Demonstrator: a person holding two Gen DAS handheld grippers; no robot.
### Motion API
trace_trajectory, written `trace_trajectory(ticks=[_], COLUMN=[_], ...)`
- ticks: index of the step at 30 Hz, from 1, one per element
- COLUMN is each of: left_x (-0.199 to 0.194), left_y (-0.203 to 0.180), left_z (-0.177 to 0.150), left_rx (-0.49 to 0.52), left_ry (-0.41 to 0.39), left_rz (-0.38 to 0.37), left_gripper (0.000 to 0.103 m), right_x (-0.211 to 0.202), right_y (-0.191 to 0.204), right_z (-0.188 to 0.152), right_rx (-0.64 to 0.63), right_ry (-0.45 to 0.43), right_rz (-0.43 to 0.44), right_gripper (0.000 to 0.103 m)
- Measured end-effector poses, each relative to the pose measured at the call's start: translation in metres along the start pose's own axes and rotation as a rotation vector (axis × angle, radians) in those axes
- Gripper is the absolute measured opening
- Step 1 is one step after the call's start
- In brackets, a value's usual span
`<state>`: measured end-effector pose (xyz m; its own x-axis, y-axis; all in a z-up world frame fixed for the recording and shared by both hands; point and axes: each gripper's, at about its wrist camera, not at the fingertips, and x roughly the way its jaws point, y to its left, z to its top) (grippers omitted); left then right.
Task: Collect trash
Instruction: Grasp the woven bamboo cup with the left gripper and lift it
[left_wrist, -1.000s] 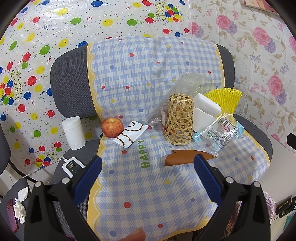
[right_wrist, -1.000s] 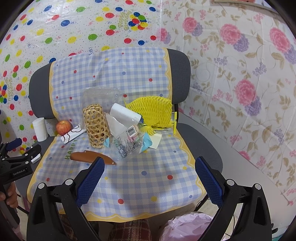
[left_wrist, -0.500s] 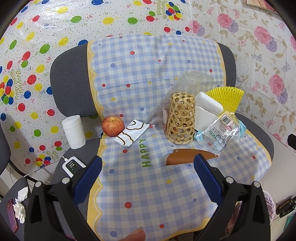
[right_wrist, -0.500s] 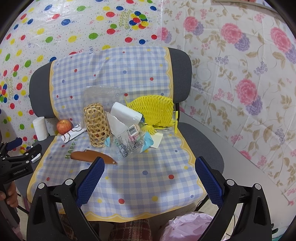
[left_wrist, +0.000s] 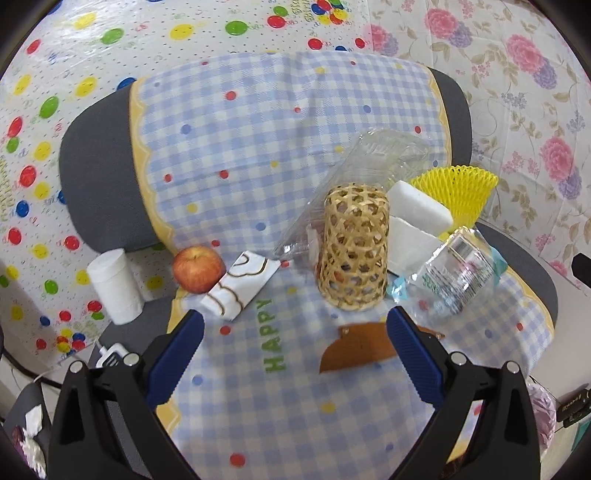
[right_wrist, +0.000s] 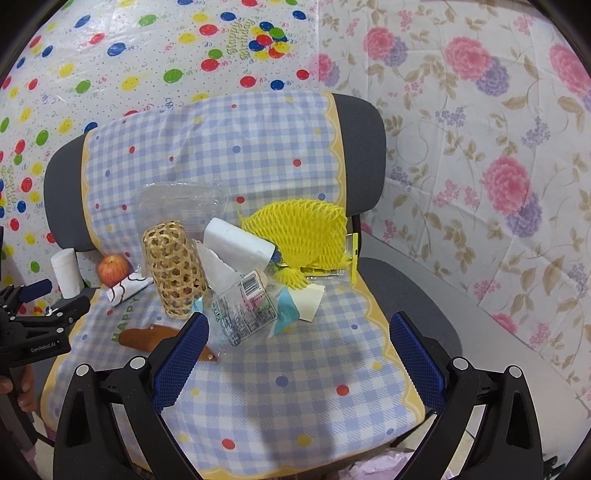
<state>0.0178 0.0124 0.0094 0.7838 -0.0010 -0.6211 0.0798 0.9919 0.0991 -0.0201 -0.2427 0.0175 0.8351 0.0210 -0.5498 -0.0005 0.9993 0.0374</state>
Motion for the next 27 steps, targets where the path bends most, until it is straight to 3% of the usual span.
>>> trace_trajectory(ticks=[3, 11, 18, 25, 27], left_x=[0.016, 0.062, 0.095, 0.119, 0.117], left_y=[-0.008, -0.032, -0.051, -0.054, -0.052], left_z=[0.008, 0.032, 0.058, 0.07, 0.069], left_rx=[0.005, 0.004, -0.009, -0.028, -0.028], left_ry=[0.005, -0.005, -0.004, 0.051, 0.046], left_rz=[-0.02, -0.048, -0.077, -0.096, -0.108], left_gripper=[0.096, 0.094, 0.092, 0.068, 0.068], right_x=[0.008, 0.047, 0.06, 0.068, 0.069], right_y=[-0.002, -0.023, -0.038, -0.045, -0.045], right_z=[0.005, 0.003, 0.005, -0.002, -0.004], right_rx=[-0.018, -0.052, -0.038, -0.006, 0.001], right_ry=[-0.039, 0.076, 0.054, 0.093, 0.099], right_rz=[-0.003, -0.102, -0.121, -0.082, -0.065], right_gripper=[0.097, 0.097, 0.096, 0.096, 0.096])
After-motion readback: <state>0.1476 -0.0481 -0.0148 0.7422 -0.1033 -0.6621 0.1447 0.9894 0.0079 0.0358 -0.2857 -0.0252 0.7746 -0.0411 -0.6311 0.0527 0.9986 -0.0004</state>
